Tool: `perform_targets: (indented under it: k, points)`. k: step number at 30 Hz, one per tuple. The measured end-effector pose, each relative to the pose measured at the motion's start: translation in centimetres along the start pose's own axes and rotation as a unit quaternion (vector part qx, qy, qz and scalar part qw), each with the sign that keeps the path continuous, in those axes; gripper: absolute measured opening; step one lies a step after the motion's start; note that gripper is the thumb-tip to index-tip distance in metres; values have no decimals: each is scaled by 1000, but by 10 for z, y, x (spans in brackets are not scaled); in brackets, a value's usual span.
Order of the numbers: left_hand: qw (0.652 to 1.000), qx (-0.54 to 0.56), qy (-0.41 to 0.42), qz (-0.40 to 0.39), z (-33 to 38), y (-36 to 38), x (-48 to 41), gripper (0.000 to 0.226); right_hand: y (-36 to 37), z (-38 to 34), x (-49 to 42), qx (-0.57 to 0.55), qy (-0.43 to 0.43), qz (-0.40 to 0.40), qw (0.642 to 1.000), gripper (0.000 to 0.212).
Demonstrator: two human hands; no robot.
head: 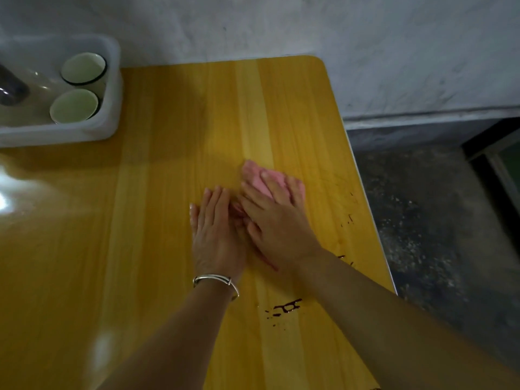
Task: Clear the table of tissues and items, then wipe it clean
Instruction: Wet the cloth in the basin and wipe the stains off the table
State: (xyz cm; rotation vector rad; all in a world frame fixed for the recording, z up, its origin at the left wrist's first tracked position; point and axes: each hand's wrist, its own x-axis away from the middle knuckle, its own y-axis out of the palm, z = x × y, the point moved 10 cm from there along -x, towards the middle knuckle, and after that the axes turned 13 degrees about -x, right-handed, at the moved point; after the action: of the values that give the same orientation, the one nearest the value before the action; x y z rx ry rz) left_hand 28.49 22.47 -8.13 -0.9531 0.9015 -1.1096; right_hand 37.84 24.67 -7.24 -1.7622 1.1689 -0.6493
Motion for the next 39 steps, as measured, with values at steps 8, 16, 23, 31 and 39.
perform_targets:
  k: [8,16,23,31,39]
  points:
    - [1000,-5,-4,1,3,-1,-1,55,-23,76,-8,0,283,77,956,47]
    - [997,-46,56,-22,17,5,0,63,-10,21,2,18,66,22,997,50]
    - [995,-65,74,-32,18,12,2,61,-29,87,9,-7,347,87,934,49]
    - [995,-58,71,-37,16,11,4,57,-31,55,37,21,165,67,984,48]
    - [996,-39,68,-39,15,12,3,54,-11,54,10,10,263,65,963,43]
